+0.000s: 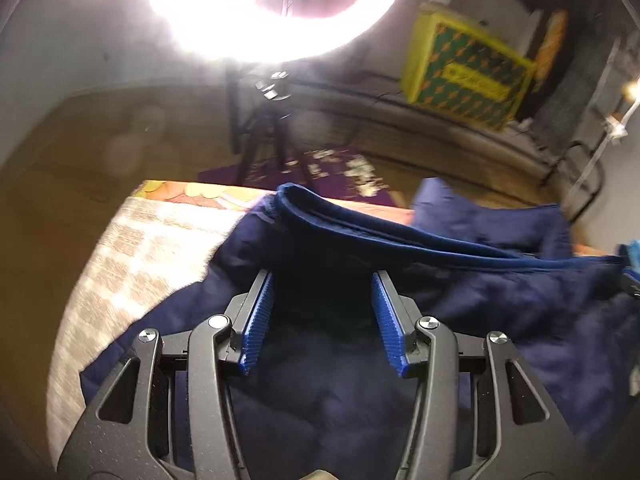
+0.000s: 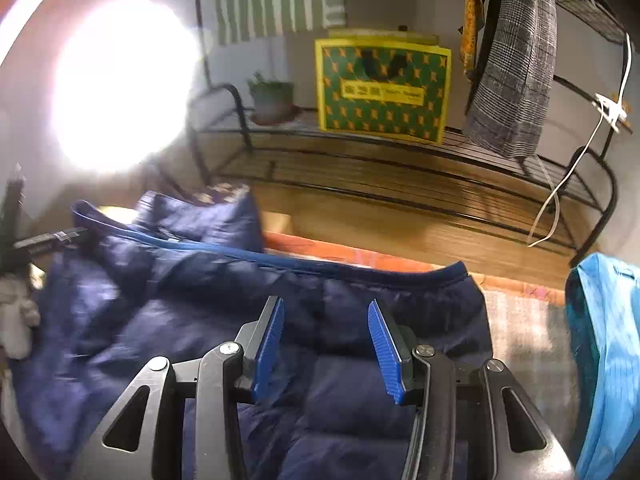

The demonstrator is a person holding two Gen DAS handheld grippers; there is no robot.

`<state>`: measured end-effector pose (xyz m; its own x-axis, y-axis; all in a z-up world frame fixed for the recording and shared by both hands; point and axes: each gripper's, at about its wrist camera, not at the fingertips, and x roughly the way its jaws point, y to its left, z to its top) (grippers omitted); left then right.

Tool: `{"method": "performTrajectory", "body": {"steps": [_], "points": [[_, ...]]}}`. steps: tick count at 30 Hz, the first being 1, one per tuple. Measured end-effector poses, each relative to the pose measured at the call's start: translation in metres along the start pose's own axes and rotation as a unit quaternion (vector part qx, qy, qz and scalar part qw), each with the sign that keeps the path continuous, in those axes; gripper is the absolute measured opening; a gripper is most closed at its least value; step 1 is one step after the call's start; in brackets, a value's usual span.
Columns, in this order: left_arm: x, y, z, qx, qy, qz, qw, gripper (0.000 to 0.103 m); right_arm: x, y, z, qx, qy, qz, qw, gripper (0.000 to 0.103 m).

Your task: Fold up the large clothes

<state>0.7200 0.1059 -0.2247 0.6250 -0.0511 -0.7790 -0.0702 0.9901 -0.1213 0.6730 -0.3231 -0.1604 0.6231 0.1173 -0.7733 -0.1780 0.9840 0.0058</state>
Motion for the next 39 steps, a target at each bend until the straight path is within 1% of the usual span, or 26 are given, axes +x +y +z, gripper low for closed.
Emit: {"method": "performTrajectory", "body": {"steps": [1,2,4,5,7,9,11,13,15,16,19,20,21,23,25,28,30,33,35,36,38,39], "points": [[0.01,0.005,0.002,-0.013,0.011,0.009,0.9998,0.051,0.008,-0.002,0.001,-0.003,0.006,-0.015,1.0,0.047],[0.021,0.01,0.003,-0.029,0.028,0.008,0.9992,0.051,0.017,-0.006,0.001,0.0,0.015,-0.025,1.0,0.047],[0.033,0.021,0.003,-0.06,0.041,0.0,0.9974,0.051,0.03,-0.016,0.0,0.011,0.036,-0.042,0.998,0.048],[0.037,0.026,0.002,-0.074,0.041,-0.009,0.9964,0.051,0.038,-0.022,-0.003,0.02,0.047,-0.047,0.998,0.051],[0.039,0.028,-0.001,-0.08,0.035,-0.015,0.9961,0.051,0.046,-0.032,-0.007,0.037,0.054,-0.05,0.997,0.062],[0.036,0.028,-0.001,-0.073,0.031,-0.012,0.9968,0.051,0.047,-0.035,-0.009,0.045,0.054,-0.052,0.996,0.064],[0.026,0.023,-0.001,-0.06,0.026,0.003,0.9979,0.051,0.042,-0.034,-0.008,0.042,0.05,-0.055,0.996,0.063],[0.006,0.018,-0.002,-0.043,0.008,0.015,0.9989,0.051,0.028,-0.031,-0.008,0.032,0.042,-0.057,0.997,0.063],[-0.019,0.013,-0.006,-0.021,-0.011,0.012,0.9996,0.051,0.009,-0.03,-0.009,0.029,0.031,-0.052,0.998,0.063],[-0.031,0.011,-0.008,-0.015,-0.019,0.006,0.9997,0.051,-0.004,-0.031,-0.012,0.035,0.024,-0.042,0.998,0.063],[-0.078,0.003,-0.027,0.003,-0.028,-0.053,0.9982,0.051,-0.052,-0.033,-0.027,0.06,0.001,-0.016,0.998,0.063],[-0.092,0.0,-0.037,0.017,-0.028,-0.063,0.9975,0.051,-0.066,-0.035,-0.034,0.07,-0.003,-0.006,0.998,0.063],[-0.1,-0.002,-0.045,0.028,-0.029,-0.068,0.9968,0.051,-0.086,-0.036,-0.048,0.085,-0.009,0.01,0.996,0.063],[-0.12,-0.007,-0.071,0.05,-0.027,-0.077,0.9954,0.051,-0.111,-0.037,-0.073,0.099,-0.013,0.028,0.995,0.063],[-0.135,-0.006,-0.102,0.062,-0.015,-0.09,0.9939,0.051,-0.13,-0.032,-0.1,0.104,-0.009,0.039,0.994,0.062],[-0.142,-0.012,-0.139,0.088,0.001,-0.101,0.991,0.051,-0.147,-0.015,-0.14,0.083,0.006,0.037,0.996,0.06],[-0.135,-0.023,-0.163,0.123,0.017,-0.071,0.9898,0.051,-0.148,-0.001,-0.159,0.06,0.015,0.029,0.998,0.059],[-0.117,-0.028,-0.188,0.167,0.021,-0.011,0.9857,0.051,-0.142,0.013,-0.19,0.029,0.044,-0.002,0.999,0.054],[-0.113,-0.027,-0.194,0.173,0.011,-0.007,0.9849,0.051,-0.137,0.012,-0.204,0.025,0.055,-0.039,0.997,0.057],[-0.114,-0.027,-0.193,0.172,0.013,-0.006,0.9851,0.051,-0.135,0.007,-0.208,0.04,0.058,-0.044,0.997,0.059],[-0.121,-0.028,-0.191,0.168,0.022,0.003,0.9856,0.051,-0.139,-0.004,-0.208,0.072,0.06,-0.033,0.995,0.059],[-0.129,-0.029,-0.188,0.163,0.022,0.002,0.9864,0.051,-0.143,-0.006,-0.208,0.079,0.06,-0.035,0.995,0.058]]}}
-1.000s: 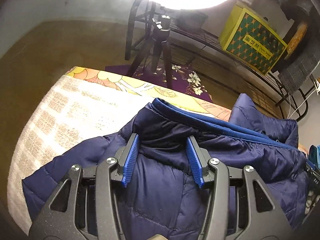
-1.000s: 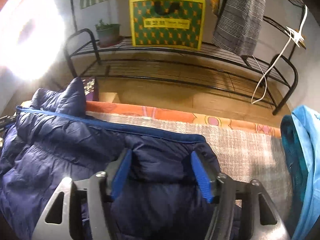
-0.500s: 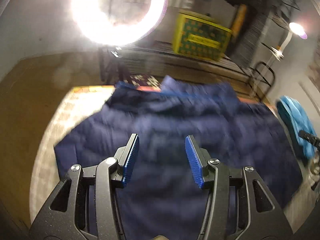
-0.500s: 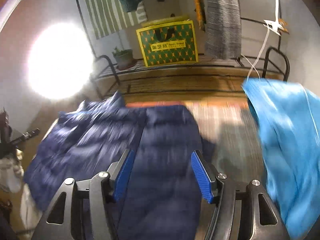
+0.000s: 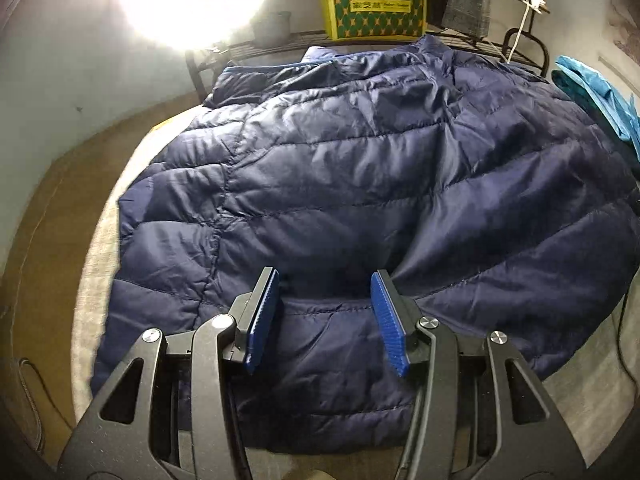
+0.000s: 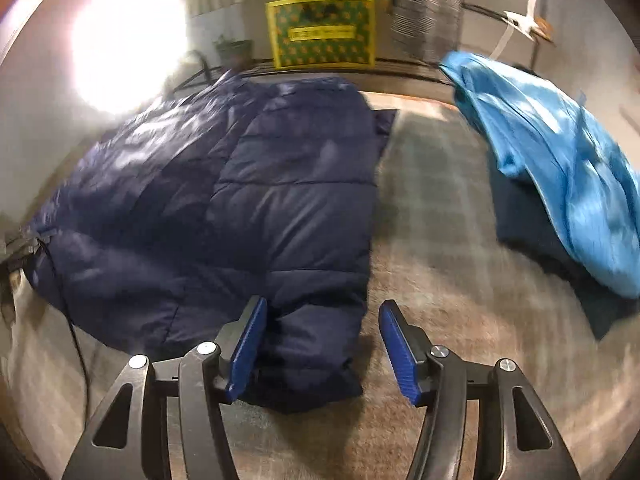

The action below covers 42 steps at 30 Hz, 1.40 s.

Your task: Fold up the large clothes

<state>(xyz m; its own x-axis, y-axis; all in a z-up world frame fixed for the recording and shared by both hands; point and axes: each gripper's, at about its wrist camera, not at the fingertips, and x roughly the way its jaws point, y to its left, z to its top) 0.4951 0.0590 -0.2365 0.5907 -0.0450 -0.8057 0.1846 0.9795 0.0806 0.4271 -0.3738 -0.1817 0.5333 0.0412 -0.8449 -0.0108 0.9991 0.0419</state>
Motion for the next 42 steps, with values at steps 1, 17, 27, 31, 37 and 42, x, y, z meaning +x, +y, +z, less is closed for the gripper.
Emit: {"method": "performTrajectory", "body": {"steps": [1,17,27,31,37,42], "points": [[-0.005,-0.001,0.002,-0.003,-0.006,-0.006,1.0,0.051,-0.008,-0.003,0.001,0.007,-0.005,0.001,1.0,0.057],[0.0,-0.122,0.019,0.041,-0.045,-0.048,0.997,0.051,-0.117,-0.021,-0.059,0.16,-0.11,0.138,0.971,0.074],[-0.029,-0.097,0.061,-0.01,-0.08,-0.055,0.9952,0.051,-0.03,-0.026,-0.078,0.263,-0.041,0.169,0.949,0.08],[-0.016,-0.094,0.089,-0.028,-0.085,-0.034,0.9954,0.051,-0.018,-0.029,-0.071,0.301,-0.07,0.185,0.933,0.087],[0.038,-0.112,0.087,-0.013,-0.049,0.005,0.9987,0.051,-0.003,-0.018,-0.06,0.324,-0.086,0.203,0.92,0.084],[0.054,-0.121,0.073,0.005,-0.066,0.027,0.9974,0.051,0.013,-0.004,-0.044,0.321,-0.083,0.181,0.926,0.03]]}}
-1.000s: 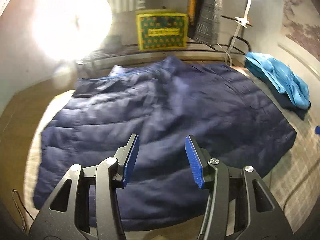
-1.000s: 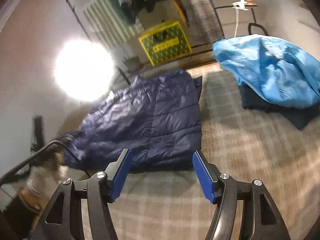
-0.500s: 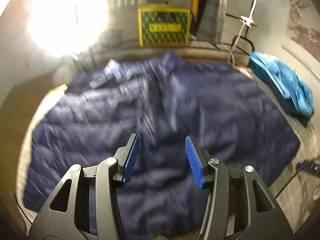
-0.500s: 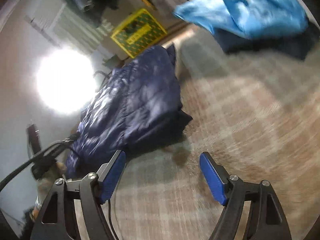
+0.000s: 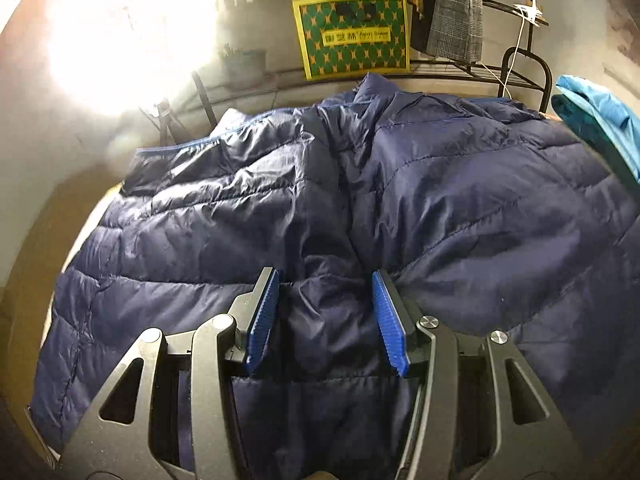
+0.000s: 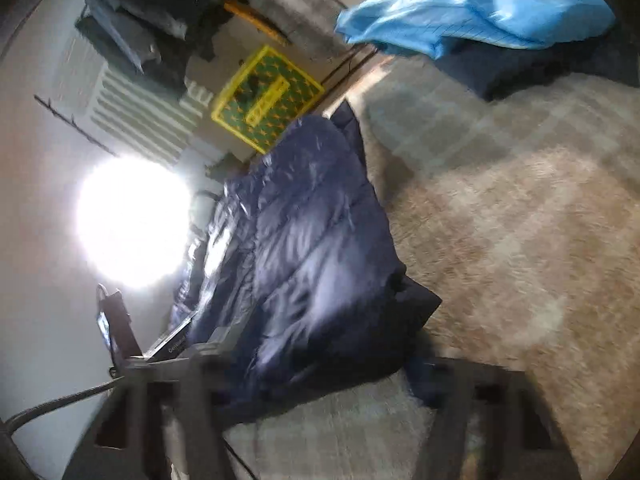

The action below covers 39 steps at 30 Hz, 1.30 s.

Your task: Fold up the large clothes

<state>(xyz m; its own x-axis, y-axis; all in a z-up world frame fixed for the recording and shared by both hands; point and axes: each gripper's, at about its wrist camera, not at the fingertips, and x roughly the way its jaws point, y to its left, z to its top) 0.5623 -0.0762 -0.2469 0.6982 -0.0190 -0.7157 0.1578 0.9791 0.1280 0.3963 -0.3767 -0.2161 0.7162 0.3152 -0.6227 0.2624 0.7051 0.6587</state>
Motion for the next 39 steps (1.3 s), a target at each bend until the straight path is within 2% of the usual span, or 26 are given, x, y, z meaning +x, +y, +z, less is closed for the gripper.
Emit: {"method": "performTrajectory", "body": {"steps": [1,3,7,9,12,15,17,20,24,28,31,32,35,38,39], "points": [[0.0,0.001,0.001,-0.001,0.002,-0.001,1.0,0.051,0.005,0.004,-0.001,-0.009,0.011,-0.01,1.0,0.024],[-0.006,0.007,0.004,-0.01,0.009,-0.008,0.9999,0.051,0.004,0.014,0.0,-0.028,0.005,-0.021,0.999,0.015],[-0.043,0.025,0.001,-0.045,-0.022,-0.018,0.9986,0.051,-0.017,0.039,0.008,-0.08,-0.025,-0.019,0.996,0.011],[-0.055,0.03,-0.007,-0.054,-0.017,-0.028,0.998,0.051,-0.026,0.054,0.012,-0.104,-0.037,-0.02,0.994,0.01],[-0.053,0.029,-0.021,-0.052,0.008,-0.046,0.9976,0.051,-0.03,0.08,0.012,-0.146,-0.049,-0.032,0.988,0.01],[-0.037,0.021,-0.035,-0.041,0.033,-0.05,0.9974,0.051,-0.038,0.112,0.008,-0.196,-0.062,-0.039,0.978,0.009],[-0.038,0.026,-0.039,-0.057,0.027,-0.063,0.996,0.051,-0.042,0.131,0.006,-0.221,-0.068,-0.037,0.972,0.009],[-0.049,0.044,-0.037,-0.09,0.042,-0.092,0.9908,0.051,-0.051,0.158,0.0,-0.262,-0.078,-0.037,0.961,0.009],[-0.096,0.093,-0.038,-0.136,0.002,-0.104,0.9851,0.051,-0.061,0.199,-0.011,-0.325,-0.089,-0.034,0.941,0.009],[-0.151,0.158,-0.05,-0.178,-0.045,-0.085,0.9793,0.051,-0.057,0.238,-0.026,-0.388,-0.096,-0.031,0.916,0.009],[-0.184,0.213,-0.068,-0.22,-0.074,-0.054,0.9711,0.051,-0.052,0.264,-0.037,-0.418,-0.096,-0.018,0.903,0.009],[-0.195,0.235,-0.08,-0.241,-0.087,-0.039,0.9658,0.051,-0.05,0.272,-0.04,-0.425,-0.095,-0.014,0.9,0.008],[-0.215,0.285,-0.113,-0.309,-0.106,-0.015,0.9452,0.051,-0.044,0.295,-0.054,-0.446,-0.094,-0.002,0.89,0.008],[-0.226,0.325,-0.149,-0.365,-0.106,0.004,0.9249,0.051,-0.031,0.32,-0.069,-0.469,-0.088,0.009,0.879,0.008],[-0.228,0.335,-0.159,-0.377,-0.105,0.011,0.9204,0.051,-0.024,0.332,-0.076,-0.48,-0.085,0.013,0.873,0.008]]}}
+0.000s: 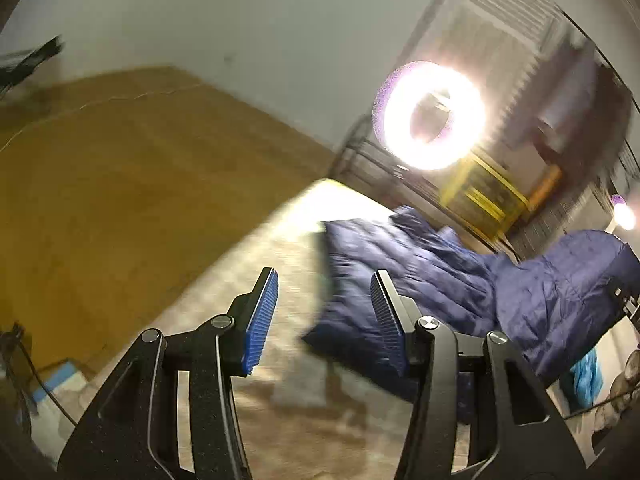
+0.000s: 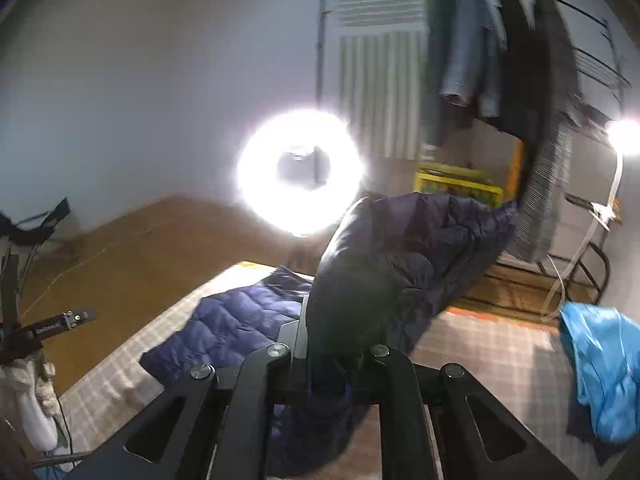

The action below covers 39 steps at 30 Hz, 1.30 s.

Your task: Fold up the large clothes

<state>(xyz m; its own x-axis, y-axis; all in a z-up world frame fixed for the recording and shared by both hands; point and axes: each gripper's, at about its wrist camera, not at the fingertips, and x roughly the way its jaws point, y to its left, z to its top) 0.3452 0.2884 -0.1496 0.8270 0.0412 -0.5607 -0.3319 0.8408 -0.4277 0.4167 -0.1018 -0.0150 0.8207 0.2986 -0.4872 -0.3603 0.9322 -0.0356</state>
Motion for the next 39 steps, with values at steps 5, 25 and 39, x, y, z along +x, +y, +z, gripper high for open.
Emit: {"method": "performTrajectory", "body": {"steps": [5,25,39], "points": [[-0.01,0.047,-0.003,-0.036,0.003,0.017,0.9992,0.051,0.036,0.064,0.014,-0.052,0.009,0.038,0.998,0.008],[-0.006,0.068,-0.009,-0.038,0.012,0.042,0.9983,0.051,0.182,0.226,-0.081,-0.2,0.156,0.146,0.956,0.007],[0.022,-0.005,0.021,0.02,0.03,-0.013,0.9993,0.051,0.088,0.111,-0.075,-0.04,0.089,0.277,0.956,0.038]]}}
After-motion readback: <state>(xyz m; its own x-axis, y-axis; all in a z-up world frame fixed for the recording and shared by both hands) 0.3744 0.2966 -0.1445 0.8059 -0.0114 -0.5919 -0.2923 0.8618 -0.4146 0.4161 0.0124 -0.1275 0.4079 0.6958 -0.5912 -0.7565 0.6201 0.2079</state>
